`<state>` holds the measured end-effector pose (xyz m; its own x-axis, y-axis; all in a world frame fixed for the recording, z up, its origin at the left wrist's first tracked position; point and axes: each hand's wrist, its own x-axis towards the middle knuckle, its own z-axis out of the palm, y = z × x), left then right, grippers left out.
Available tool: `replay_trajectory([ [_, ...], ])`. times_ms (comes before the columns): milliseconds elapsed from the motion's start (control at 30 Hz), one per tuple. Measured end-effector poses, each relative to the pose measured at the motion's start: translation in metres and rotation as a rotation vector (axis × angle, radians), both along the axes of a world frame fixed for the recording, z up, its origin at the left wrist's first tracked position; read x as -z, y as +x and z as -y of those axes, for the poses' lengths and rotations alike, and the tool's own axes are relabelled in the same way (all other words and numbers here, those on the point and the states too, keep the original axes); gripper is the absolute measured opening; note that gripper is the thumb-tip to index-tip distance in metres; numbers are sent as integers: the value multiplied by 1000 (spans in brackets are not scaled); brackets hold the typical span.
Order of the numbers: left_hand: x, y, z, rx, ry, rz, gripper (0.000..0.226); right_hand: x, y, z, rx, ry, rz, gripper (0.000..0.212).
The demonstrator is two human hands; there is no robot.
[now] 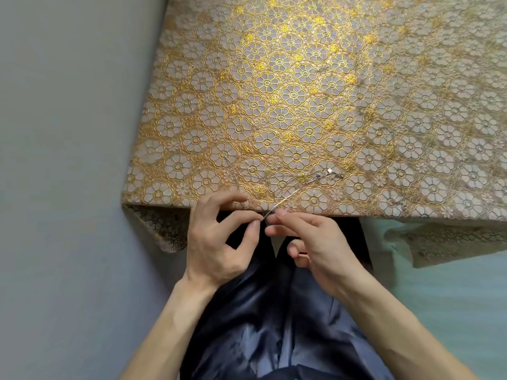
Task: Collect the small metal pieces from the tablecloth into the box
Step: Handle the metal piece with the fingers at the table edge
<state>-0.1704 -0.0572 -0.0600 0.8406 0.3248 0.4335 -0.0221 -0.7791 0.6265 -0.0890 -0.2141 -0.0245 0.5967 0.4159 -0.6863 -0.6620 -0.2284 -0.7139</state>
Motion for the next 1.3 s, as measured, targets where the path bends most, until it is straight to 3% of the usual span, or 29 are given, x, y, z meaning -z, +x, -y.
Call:
replay_trajectory([
  [467,5,-14,4,-46,81,-32,10,9,-16,-6,182,75,-89,14],
  [767,10,-21,28,-225,-41,-36,17,19,-23,6,176,22,71,16],
  [833,5,-22,35,-273,-124,-71,14,20,-24,8,170,14,101,15],
  [900,-1,-21,40,-305,-265,-237,7,20,-24,10,158,10,121,15],
  [1033,0,-9,42,-276,-849,-588,24,21,-25,13,137,10,158,16],
  [1167,-11,6,41,-259,-1287,-703,23,20,-24,18,130,30,187,16],
  [1300,-15,12,42,-202,-1457,-689,26,22,-23,22,122,29,203,15],
])
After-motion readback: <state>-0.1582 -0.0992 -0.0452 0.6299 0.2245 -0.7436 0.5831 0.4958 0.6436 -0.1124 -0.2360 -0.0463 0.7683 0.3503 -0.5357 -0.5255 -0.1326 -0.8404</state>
